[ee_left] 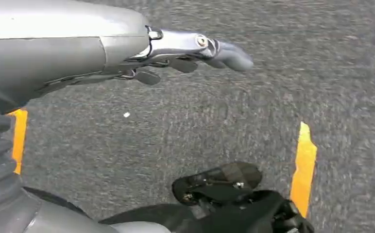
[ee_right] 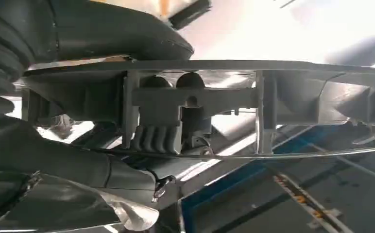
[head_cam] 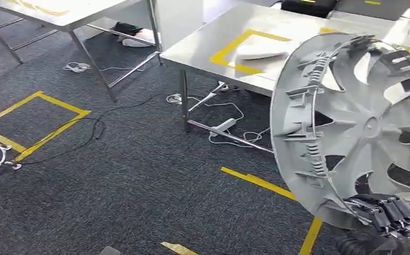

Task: Take the parts from the cabinet and place them on the table.

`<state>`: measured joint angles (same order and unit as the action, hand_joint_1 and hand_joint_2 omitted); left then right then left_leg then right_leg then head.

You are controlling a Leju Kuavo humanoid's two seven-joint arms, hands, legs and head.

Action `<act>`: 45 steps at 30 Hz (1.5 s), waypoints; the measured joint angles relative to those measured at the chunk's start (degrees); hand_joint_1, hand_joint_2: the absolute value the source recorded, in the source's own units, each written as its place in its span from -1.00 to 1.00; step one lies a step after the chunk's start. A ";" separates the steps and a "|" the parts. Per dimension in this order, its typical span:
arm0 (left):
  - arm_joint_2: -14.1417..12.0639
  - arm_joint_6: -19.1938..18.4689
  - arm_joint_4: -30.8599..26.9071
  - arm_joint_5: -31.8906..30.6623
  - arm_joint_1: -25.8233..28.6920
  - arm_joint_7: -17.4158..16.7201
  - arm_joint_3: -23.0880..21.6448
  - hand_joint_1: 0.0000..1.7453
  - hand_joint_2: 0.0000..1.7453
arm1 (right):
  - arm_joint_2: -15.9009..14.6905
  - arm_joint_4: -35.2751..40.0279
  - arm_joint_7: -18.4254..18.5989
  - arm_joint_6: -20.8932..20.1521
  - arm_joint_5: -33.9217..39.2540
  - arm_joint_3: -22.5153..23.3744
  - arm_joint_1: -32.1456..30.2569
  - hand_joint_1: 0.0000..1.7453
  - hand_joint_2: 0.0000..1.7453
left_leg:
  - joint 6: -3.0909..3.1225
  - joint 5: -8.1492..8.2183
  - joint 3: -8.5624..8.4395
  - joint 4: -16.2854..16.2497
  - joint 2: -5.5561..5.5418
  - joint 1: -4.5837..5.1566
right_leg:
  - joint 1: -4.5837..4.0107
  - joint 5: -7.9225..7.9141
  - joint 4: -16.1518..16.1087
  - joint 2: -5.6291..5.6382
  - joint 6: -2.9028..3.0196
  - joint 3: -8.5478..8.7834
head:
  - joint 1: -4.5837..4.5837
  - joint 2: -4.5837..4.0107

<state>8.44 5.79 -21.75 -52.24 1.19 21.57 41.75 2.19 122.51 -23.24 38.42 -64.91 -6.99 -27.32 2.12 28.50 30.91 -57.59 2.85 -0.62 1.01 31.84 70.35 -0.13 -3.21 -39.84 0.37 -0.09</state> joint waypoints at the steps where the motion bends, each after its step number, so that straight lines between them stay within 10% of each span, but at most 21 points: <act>1: 0.00 -0.13 0.20 -0.26 -0.44 0.04 0.00 -1.00 1.00 | -0.13 0.02 0.83 0.00 -0.28 -0.13 -0.34 1.00 1.00 | -0.19 0.14 -0.21 -0.01 0.57 -0.02 | 0.09 -2.55 -5.20 -0.75 -0.01 2.88 | -0.02 0.00; 3: -0.07 -0.35 0.46 -0.77 -1.26 0.09 0.00 -1.00 1.00 | -0.94 0.09 2.70 0.00 -1.14 -0.61 -0.46 1.00 1.00 | -0.90 0.60 -0.69 -0.12 1.64 0.55 | -0.63 -3.43 -12.79 -4.84 0.20 7.08 | 0.04 0.00; 7: -0.11 -0.50 1.77 -3.96 -3.94 -1.68 -1.71 -1.00 1.00 | -3.82 0.17 10.16 0.00 -6.05 -3.90 -0.68 1.00 1.00 | -2.05 0.77 -1.07 -0.11 3.49 0.43 | -0.65 -4.04 -12.68 -1.97 1.98 6.94 | -0.15 0.00; 10: -0.07 -0.11 2.82 -4.29 -5.77 -2.10 -2.84 -1.00 1.00 | -5.57 0.13 13.98 0.00 -8.35 -7.23 -0.30 1.00 1.00 | -2.74 4.46 1.17 -5.51 -1.24 -0.01 | -0.32 -4.37 -13.00 -0.59 2.98 7.17 | -0.44 0.00; 13: -0.11 0.13 4.02 -4.26 -5.75 -2.47 -3.45 -1.00 1.00 | -7.53 -0.02 16.40 0.00 -9.70 -9.66 0.45 1.00 1.00 | -2.60 8.23 6.79 -16.73 -2.19 0.05 | -0.64 -4.33 -12.92 1.80 3.38 7.21 | -0.48 0.00; 16: -0.22 0.28 4.53 -3.87 -5.98 -2.47 -3.80 -1.00 1.00 | -9.12 -0.02 19.20 0.00 -10.58 -11.28 0.43 1.00 1.00 | -1.73 1.99 4.94 -10.27 -2.65 0.13 | -0.97 -4.23 -12.83 3.88 3.47 7.57 | -0.46 0.00; 18: -0.59 0.39 4.66 -3.67 -6.17 -2.47 -3.96 -1.00 1.00 | -9.97 0.00 20.09 0.00 -11.06 -12.04 0.47 1.00 1.00 | -0.62 -1.22 2.01 -2.70 -5.07 0.33 | -0.94 -4.14 -12.84 4.62 3.39 7.70 | -0.39 0.00; 22: -0.57 0.50 4.98 -3.59 -6.41 -2.47 -4.31 -1.00 1.00 | -11.47 0.00 21.03 0.00 -11.39 -13.18 0.41 1.00 1.00 | -0.45 -0.75 1.52 -1.00 -4.80 0.67 | -0.67 -4.24 -12.89 5.81 1.97 7.04 | -0.46 0.00; 25: -0.57 0.68 5.03 -3.54 -6.47 -2.45 -4.57 -1.00 1.00 | -12.37 0.02 21.38 0.00 -11.63 -13.55 0.66 1.00 1.00 | 0.27 -1.29 0.99 0.13 -3.96 0.01 | -0.84 -1.43 -9.11 1.41 1.01 4.89 | 0.26 0.00; 28: -0.57 0.70 5.20 -3.54 -6.25 -2.45 -4.66 -1.00 1.00 | -12.92 0.02 22.19 0.00 -12.35 -14.14 1.25 1.00 1.00 | 0.37 -1.09 0.99 0.08 -2.79 0.06 | -0.30 3.43 3.64 0.67 0.19 -1.76 | 0.15 0.00; 30: -0.48 0.70 5.27 -3.50 -6.22 -2.47 -4.70 -1.00 1.00 | -13.31 0.02 22.76 0.00 -12.48 -14.34 1.24 1.00 1.00 | 0.05 -0.84 0.76 0.06 -2.28 -0.07 | 0.14 0.94 2.26 0.49 -0.25 -1.42 | 0.15 0.00; 33: -0.50 0.70 5.27 -3.50 -6.31 -2.45 -4.72 -1.00 1.00 | -13.51 0.02 22.80 0.00 -12.68 -14.60 1.30 1.00 1.00 | -0.98 -0.14 0.03 -0.13 -1.84 -0.22 | 0.66 -4.96 -11.89 -1.10 -0.74 5.83 | 0.22 0.00; 39: -0.50 0.72 5.29 -3.48 -6.53 -2.45 -4.81 -1.00 1.00 | -13.70 0.11 23.59 0.00 -13.31 -14.91 1.35 1.00 1.00 | -2.85 1.17 -0.18 -1.21 -1.73 -0.30 | 0.20 -4.09 -12.73 -0.18 2.13 7.15 | 0.00 0.00; 43: -0.52 0.63 5.29 -3.37 -6.36 -2.47 -4.92 -1.00 1.00 | -13.77 0.15 24.40 0.00 -13.70 -15.12 1.58 1.00 1.00 | -2.93 8.23 7.75 -17.36 -2.29 -0.26 | -0.16 -3.59 -12.70 0.33 3.10 7.65 | -0.31 0.00; 45: -0.50 0.57 5.33 -3.32 -6.24 -2.47 -5.09 -1.00 1.00 | -13.79 0.15 24.75 0.00 -13.88 -15.41 1.59 1.00 1.00 | -2.56 6.20 8.69 -17.81 -2.31 -0.22 | -0.44 -3.33 -12.69 0.86 3.30 8.08 | -0.31 0.00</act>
<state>7.93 6.36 -16.41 -55.56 -5.05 19.10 36.65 -11.61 122.66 1.51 38.42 -78.79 -22.40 -25.73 -0.44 34.70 39.60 -75.40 0.54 -0.84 0.58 28.51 57.65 0.73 0.09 -31.75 0.07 -0.09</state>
